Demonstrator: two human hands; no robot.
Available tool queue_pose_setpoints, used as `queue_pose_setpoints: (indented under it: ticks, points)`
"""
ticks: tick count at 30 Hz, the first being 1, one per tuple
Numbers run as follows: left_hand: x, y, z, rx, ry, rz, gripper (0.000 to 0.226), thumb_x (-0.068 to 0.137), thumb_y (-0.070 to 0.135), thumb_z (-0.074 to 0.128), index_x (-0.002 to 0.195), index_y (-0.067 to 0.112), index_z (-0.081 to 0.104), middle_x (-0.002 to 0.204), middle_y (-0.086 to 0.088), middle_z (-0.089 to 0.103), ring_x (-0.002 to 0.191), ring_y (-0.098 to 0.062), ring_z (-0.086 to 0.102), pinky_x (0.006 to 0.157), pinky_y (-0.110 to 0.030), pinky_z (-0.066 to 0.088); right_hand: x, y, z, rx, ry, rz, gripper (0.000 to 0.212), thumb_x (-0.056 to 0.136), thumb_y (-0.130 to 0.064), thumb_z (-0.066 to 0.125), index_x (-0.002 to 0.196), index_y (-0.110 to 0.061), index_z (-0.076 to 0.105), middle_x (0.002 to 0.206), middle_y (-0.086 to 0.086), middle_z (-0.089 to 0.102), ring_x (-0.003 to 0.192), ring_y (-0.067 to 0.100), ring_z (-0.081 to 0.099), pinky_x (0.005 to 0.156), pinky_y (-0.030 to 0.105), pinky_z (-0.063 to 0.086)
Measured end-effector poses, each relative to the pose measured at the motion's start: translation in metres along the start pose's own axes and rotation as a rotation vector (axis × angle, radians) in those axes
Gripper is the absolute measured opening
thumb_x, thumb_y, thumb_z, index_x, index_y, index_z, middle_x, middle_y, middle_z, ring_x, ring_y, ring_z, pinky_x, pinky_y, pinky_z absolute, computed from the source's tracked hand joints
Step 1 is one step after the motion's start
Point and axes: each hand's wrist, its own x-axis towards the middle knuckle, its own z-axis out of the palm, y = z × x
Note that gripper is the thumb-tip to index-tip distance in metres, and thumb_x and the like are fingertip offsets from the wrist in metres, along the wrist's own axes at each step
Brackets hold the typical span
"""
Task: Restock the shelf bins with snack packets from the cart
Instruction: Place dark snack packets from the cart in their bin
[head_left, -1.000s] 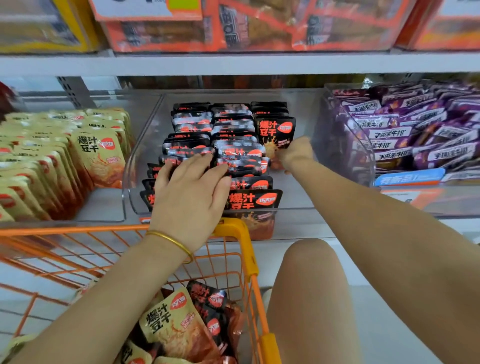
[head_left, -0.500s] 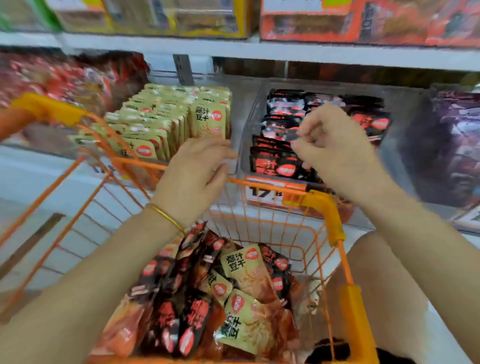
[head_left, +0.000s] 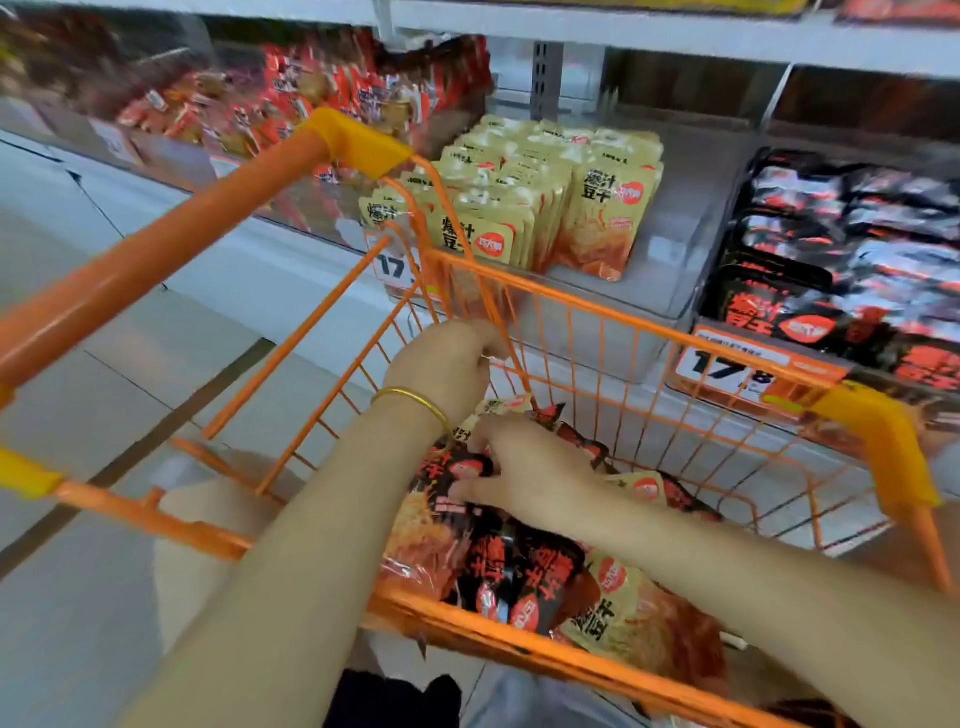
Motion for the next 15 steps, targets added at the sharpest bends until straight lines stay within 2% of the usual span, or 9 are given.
queue_pose_setpoints:
  ticks: [2, 4, 7, 10, 11, 13, 15]
  points:
    - [-0.001, -0.001, 0.000, -0.019, -0.021, -0.022, 0.029, 0.092, 0.004, 0.047, 0.113, 0.016, 0.063, 0.120, -0.005, 0.060, 0.109, -0.023, 0.055, 0.094, -0.036, 0.045, 0.001, -0.001, 0.001, 0.043, -0.013, 0.047, 0.036, 0.083, -0.038, 0.068, 0.094, -0.011, 0.048, 0.085, 0.005, 0.049, 0.074, 0.022, 0.050, 0.057, 0.032, 0.032]
    - [0.000, 0.000, -0.001, -0.020, -0.092, -0.033, 0.024, 0.092, 0.008, 0.050, 0.111, 0.015, 0.063, 0.117, -0.004, 0.061, 0.106, -0.022, 0.055, 0.093, -0.038, 0.046, 0.005, 0.001, -0.008, 0.220, -0.055, 0.099, 0.031, 0.082, -0.027, 0.072, 0.084, -0.009, 0.047, 0.079, 0.005, 0.044, 0.065, 0.015, 0.046, 0.054, 0.027, 0.030]
    - [-0.001, 0.003, -0.003, -0.042, -0.159, -0.035, 0.019, 0.094, 0.020, 0.052, 0.103, 0.011, 0.066, 0.104, -0.005, 0.063, 0.098, -0.021, 0.057, 0.084, -0.033, 0.047, 0.004, 0.008, -0.032, 0.532, -0.091, 0.193, 0.020, 0.084, -0.013, 0.069, 0.088, -0.002, 0.052, 0.071, 0.011, 0.044, 0.041, 0.003, 0.046, 0.040, 0.020, 0.027]
    - [-0.002, 0.011, -0.007, -0.197, -0.175, -0.056, 0.030, 0.095, 0.032, 0.049, 0.097, 0.007, 0.065, 0.084, -0.003, 0.057, 0.081, -0.020, 0.052, 0.066, -0.028, 0.040, -0.005, 0.022, -0.060, 0.602, -0.053, 0.228, 0.014, 0.087, -0.010, 0.065, 0.083, -0.010, 0.052, 0.071, 0.013, 0.051, 0.048, 0.012, 0.048, 0.043, 0.025, 0.027]
    - [-0.003, 0.015, -0.010, -0.256, -0.192, -0.060, 0.032, 0.095, 0.034, 0.049, 0.102, 0.008, 0.064, 0.085, 0.000, 0.055, 0.080, -0.017, 0.051, 0.065, -0.024, 0.039, -0.009, 0.027, -0.069, 0.615, -0.025, 0.232, 0.012, 0.088, -0.011, 0.064, 0.083, -0.012, 0.054, 0.073, 0.014, 0.053, 0.048, 0.013, 0.046, 0.043, 0.025, 0.028]
    - [-0.004, 0.023, -0.013, -0.390, -0.249, -0.080, 0.034, 0.092, 0.034, 0.053, 0.117, 0.012, 0.060, 0.099, 0.003, 0.055, 0.091, -0.014, 0.055, 0.072, -0.016, 0.040, -0.022, 0.034, -0.085, 0.703, 0.036, 0.241, 0.006, 0.090, -0.011, 0.062, 0.087, -0.010, 0.056, 0.076, 0.014, 0.057, 0.048, 0.012, 0.044, 0.041, 0.022, 0.031]
    - [-0.004, 0.034, -0.016, -0.525, -0.280, -0.078, 0.032, 0.090, 0.030, 0.058, 0.119, 0.016, 0.059, 0.106, 0.003, 0.055, 0.103, -0.017, 0.056, 0.082, -0.019, 0.043, -0.039, 0.040, -0.096, 0.819, 0.091, 0.244, 0.006, 0.090, -0.012, 0.062, 0.094, -0.009, 0.058, 0.074, 0.007, 0.061, 0.049, 0.009, 0.048, 0.041, 0.022, 0.034]
